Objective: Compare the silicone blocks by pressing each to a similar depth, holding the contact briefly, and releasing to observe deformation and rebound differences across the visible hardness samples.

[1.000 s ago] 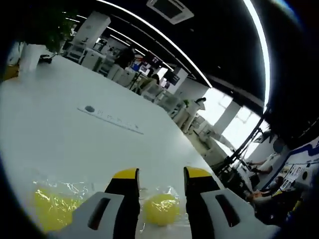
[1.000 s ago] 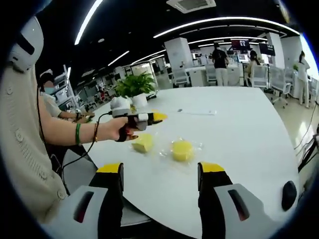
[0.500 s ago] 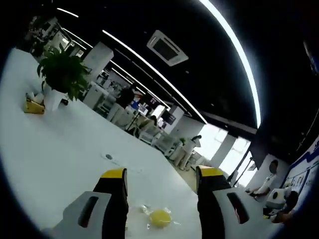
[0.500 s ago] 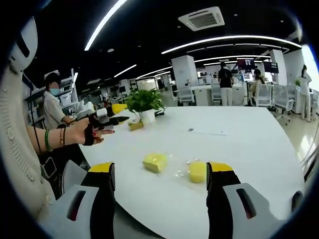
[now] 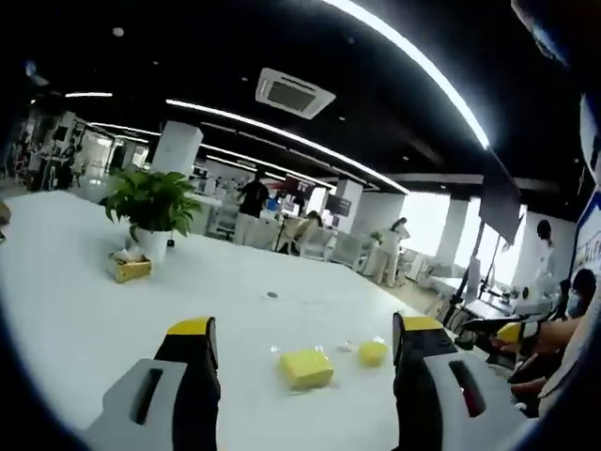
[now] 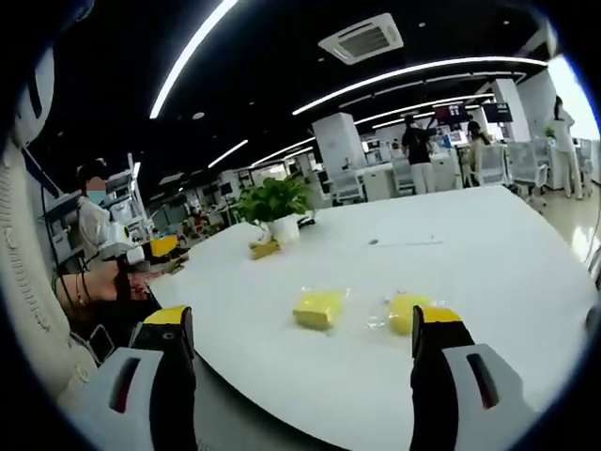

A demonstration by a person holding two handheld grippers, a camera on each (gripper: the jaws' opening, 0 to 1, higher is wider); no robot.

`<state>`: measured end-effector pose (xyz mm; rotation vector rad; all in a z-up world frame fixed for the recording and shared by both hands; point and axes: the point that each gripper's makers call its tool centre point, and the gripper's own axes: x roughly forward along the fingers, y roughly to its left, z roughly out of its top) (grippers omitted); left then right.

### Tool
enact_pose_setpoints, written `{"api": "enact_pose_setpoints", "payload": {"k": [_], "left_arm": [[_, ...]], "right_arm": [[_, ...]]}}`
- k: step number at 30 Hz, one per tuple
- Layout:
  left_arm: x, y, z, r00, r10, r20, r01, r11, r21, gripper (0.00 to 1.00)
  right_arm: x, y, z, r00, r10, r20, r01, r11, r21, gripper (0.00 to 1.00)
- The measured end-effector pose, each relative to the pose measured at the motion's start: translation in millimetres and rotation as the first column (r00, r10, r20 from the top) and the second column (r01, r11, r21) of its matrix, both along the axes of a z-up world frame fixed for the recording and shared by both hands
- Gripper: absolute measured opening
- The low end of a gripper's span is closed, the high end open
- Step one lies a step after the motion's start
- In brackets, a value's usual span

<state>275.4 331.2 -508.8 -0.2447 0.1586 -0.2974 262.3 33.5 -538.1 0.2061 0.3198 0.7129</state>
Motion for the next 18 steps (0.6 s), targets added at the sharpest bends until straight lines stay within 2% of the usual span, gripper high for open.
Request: {"api": "enact_pose_setpoints", "payload": {"k": [1, 4, 6, 8, 9, 10, 11, 13, 14, 15, 17, 18], "left_arm": [[-5.4, 1, -5.5, 1.000, -0.004, -0.023, 0.004, 1.000, 0.011, 0.74], [-15.3, 0, -15.1, 0.998, -0.008, -0.070, 0.004, 0.998, -0.057, 0.71], [-19.0, 1, -16.2, 0.998, -0.008, -0.060, 0.004, 0.998, -0.066, 0.69], [-24.2, -1, -18.8, 0.997, -0.011, -0.073, 0.005, 0.997, -0.076, 0.65], [-26.1, -2, -19.8, 0.997, -0.013, -0.079, 0.007, 0.997, -0.076, 0.61], [-28.2, -3, -22.7, 0.994, -0.018, -0.103, 0.010, 0.997, -0.076, 0.54], [-30.9, -5, -22.1, 0.995, -0.024, -0.102, 0.018, 0.998, -0.061, 0.46], [-33.8, -9, -19.8, 0.995, -0.045, -0.092, 0.041, 0.998, -0.054, 0.26], [-34.0, -11, -17.8, 0.996, -0.051, -0.079, 0.047, 0.997, -0.054, 0.19], [-33.9, -12, -16.6, 0.996, -0.057, -0.074, 0.053, 0.997, -0.054, 0.13], [-33.1, -16, -13.4, 0.996, -0.071, -0.057, 0.068, 0.997, -0.047, 0.11], [-32.4, -18, -13.1, 0.995, -0.075, -0.059, 0.072, 0.996, -0.045, 0.12]], "right_arm": [[-2, 2, -1.8, 1.000, -0.001, 0.000, 0.001, 1.000, 0.000, 0.90], [-8, 6, -3.3, 1.000, 0.018, 0.017, -0.019, 1.000, 0.020, 0.88], [-12, 5, -8.9, 1.000, 0.017, -0.004, -0.017, 1.000, 0.020, 0.83], [-15, 4, -10.0, 1.000, 0.015, 0.001, -0.015, 1.000, 0.012, 0.76], [-15, 0, -11.8, 1.000, 0.000, 0.005, 0.000, 1.000, -0.016, 0.71], [-17, 0, -7.9, 0.999, 0.008, 0.038, -0.007, 1.000, -0.030, 0.64], [-17, 1, -4.3, 0.997, 0.021, 0.068, -0.019, 0.999, -0.036, 0.58], [-20, 3, -1.6, 0.994, 0.038, 0.100, -0.032, 0.998, -0.058, 0.57], [-22, 4, -1.6, 0.994, 0.046, 0.095, -0.041, 0.998, -0.052, 0.59], [-22, 5, -2.5, 0.994, 0.049, 0.093, -0.044, 0.997, -0.062, 0.57], [-25, 4, -1.9, 0.993, 0.057, 0.105, -0.049, 0.996, -0.074, 0.52], [-25, 4, -2.1, 0.993, 0.055, 0.101, -0.047, 0.996, -0.074, 0.53]]}}
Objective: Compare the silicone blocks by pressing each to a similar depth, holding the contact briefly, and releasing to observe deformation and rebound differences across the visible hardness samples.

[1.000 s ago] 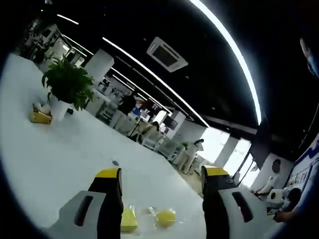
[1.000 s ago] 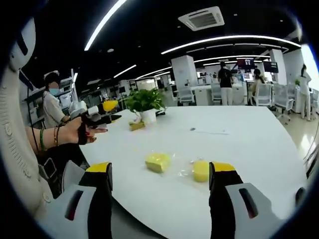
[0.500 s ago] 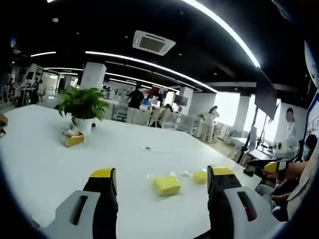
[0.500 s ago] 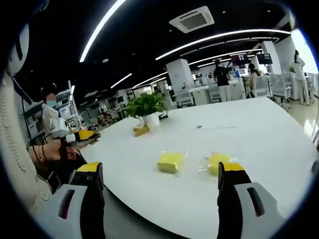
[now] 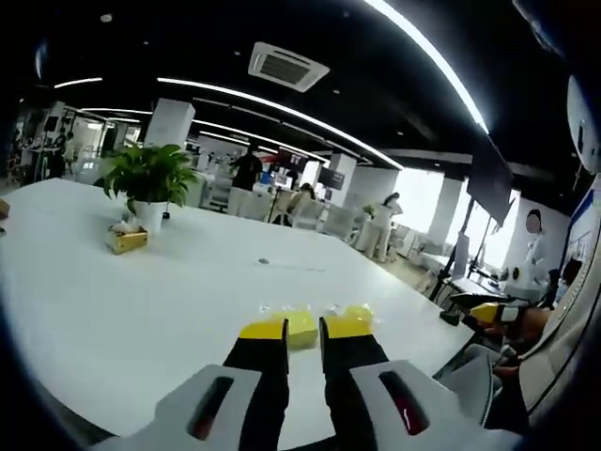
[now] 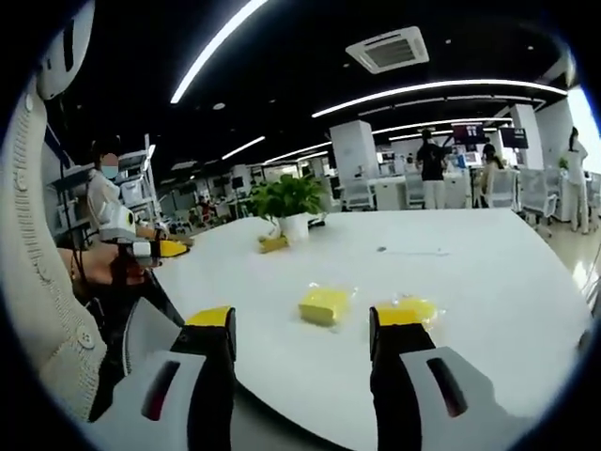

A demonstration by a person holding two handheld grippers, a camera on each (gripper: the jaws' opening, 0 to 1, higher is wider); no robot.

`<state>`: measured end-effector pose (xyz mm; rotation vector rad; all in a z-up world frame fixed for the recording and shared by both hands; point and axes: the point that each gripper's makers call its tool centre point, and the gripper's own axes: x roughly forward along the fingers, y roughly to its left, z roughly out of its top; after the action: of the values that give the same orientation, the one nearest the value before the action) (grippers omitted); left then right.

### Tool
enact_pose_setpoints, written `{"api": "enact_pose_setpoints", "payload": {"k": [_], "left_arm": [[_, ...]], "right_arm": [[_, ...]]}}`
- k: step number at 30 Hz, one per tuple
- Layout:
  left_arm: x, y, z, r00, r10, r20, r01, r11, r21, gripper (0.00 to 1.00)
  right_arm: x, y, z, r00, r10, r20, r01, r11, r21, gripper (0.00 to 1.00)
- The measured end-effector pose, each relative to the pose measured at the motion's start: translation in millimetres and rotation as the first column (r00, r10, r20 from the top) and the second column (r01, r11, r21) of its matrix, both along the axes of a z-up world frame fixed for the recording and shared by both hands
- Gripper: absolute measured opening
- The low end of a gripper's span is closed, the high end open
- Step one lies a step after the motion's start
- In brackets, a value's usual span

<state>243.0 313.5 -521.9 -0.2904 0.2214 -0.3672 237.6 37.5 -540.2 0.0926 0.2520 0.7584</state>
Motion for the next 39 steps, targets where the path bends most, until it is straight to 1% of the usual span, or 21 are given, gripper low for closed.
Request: {"api": "enact_pose_setpoints", "payload": {"k": [2, 3, 5, 7, 9, 12, 13, 14, 15, 17, 19, 21, 22, 23, 24, 25, 28, 29, 31, 33, 39], "left_arm": [[0.8, -3, 0.4, 1.000, -0.011, 0.006, 0.011, 1.000, 0.012, 0.15], [1.4, -5, -0.2, 1.000, -0.020, 0.005, 0.020, 1.000, 0.015, 0.16], [1.7, -8, -2.3, 0.999, -0.035, -0.008, 0.035, 0.999, 0.015, 0.18], [1.9, -10, -4.8, 0.999, -0.044, -0.017, 0.045, 0.998, 0.042, 0.21], [2.9, -10, -3.8, 0.999, -0.041, -0.004, 0.041, 0.997, 0.062, 0.24], [3.6, -14, -4.9, 0.998, -0.062, -0.010, 0.063, 0.997, 0.048, 0.24], [3.8, -14, -5.4, 0.998, -0.064, -0.010, 0.065, 0.996, 0.053, 0.25], [4.1, -16, -8.1, 0.997, -0.072, -0.019, 0.074, 0.995, 0.074, 0.25], [4.2, -17, -8.1, 0.997, -0.074, -0.019, 0.075, 0.994, 0.077, 0.26], [4.4, -19, -6.6, 0.996, -0.086, -0.006, 0.086, 0.993, 0.083, 0.26], [4.8, -21, -7.3, 0.996, -0.087, -0.011, 0.088, 0.993, 0.078, 0.27], [5.4, -22, -9.0, 0.996, -0.090, -0.018, 0.091, 0.994, 0.068, 0.31], [5.9, -21, -10.2, 0.996, -0.082, -0.019, 0.084, 0.994, 0.074, 0.32], [7.2, -20, -9.8, 0.997, -0.079, 0.004, 0.078, 0.991, 0.113, 0.33], [7.0, -19, -10.4, 0.997, -0.076, -0.002, 0.076, 0.992, 0.106, 0.34], [7.2, -18, -12.8, 0.998, -0.063, -0.018, 0.064, 0.993, 0.094, 0.35], [7.4, -15, -16.4, 0.998, -0.057, -0.033, 0.060, 0.994, 0.092, 0.34], [7.4, -14, -17.0, 0.998, -0.053, -0.036, 0.056, 0.994, 0.091, 0.33], [7.9, -13, -15.7, 0.998, -0.052, -0.026, 0.054, 0.995, 0.085, 0.33], [8.6, -12, -16.4, 0.998, -0.049, -0.035, 0.051, 0.996, 0.077, 0.34], [10.0, -10, -18.4, 0.998, -0.052, -0.040, 0.055, 0.994, 0.097, 0.30]], "right_arm": [[-1, 0, -0.3, 1.000, 0.002, -0.006, -0.002, 1.000, 0.017, 0.59], [-2, -1, -2.2, 1.000, -0.007, -0.021, 0.008, 1.000, 0.016, 0.60], [-3, -2, -3.1, 1.000, -0.009, -0.027, 0.009, 1.000, 0.016, 0.60], [-4, -3, -1.3, 1.000, -0.014, -0.028, 0.015, 0.999, 0.028, 0.60], [-3, -4, 0.1, 1.000, -0.019, -0.022, 0.020, 0.999, 0.030, 0.60], [-3, -1, 3.9, 1.000, -0.003, -0.020, 0.004, 0.998, 0.061, 0.66], [-3, -1, 3.7, 1.000, -0.006, -0.023, 0.007, 0.998, 0.063, 0.68], [-2, -1, 3.6, 1.000, -0.008, -0.024, 0.009, 0.998, 0.066, 0.70], [-2, -1, 3.3, 1.000, -0.008, -0.024, 0.009, 0.998, 0.066, 0.70], [-3, 0, 3.0, 1.000, -0.001, -0.026, 0.003, 0.998, 0.070, 0.67], [-2, -1, 0.8, 0.999, -0.003, -0.041, 0.006, 0.997, 0.072, 0.65], [-3, 1, -1.8, 0.998, 0.006, -0.059, -0.001, 0.996, 0.085, 0.63], [-3, 1, -2.6, 0.998, 0.008, -0.060, -0.003, 0.996, 0.086, 0.60], [-3, 2, -3.2, 0.998, 0.014, -0.065, -0.008, 0.996, 0.088, 0.59], [-3, 2, -4.3, 0.997, 0.015, -0.071, -0.009, 0.996, 0.086, 0.58], [-2, 3, -6.6, 0.997, 0.017, -0.081, -0.011, 0.997, 0.078, 0.58], [-2, 4, -12.8, 0.992, 0.026, -0.120, -0.017, 0.997, 0.070, 0.57], [-2, 3, -17.2, 0.988, 0.021, -0.155, -0.010, 0.998, 0.068, 0.58], [0, 4, -18.2, 0.989, 0.024, -0.145, -0.015, 0.998, 0.063, 0.57], [1, 5, -18.6, 0.989, 0.028, -0.145, -0.019, 0.998, 0.060, 0.57], [2, 7, -14.2, 0.993, 0.041, -0.112, -0.033, 0.997, 0.069, 0.53]]}}
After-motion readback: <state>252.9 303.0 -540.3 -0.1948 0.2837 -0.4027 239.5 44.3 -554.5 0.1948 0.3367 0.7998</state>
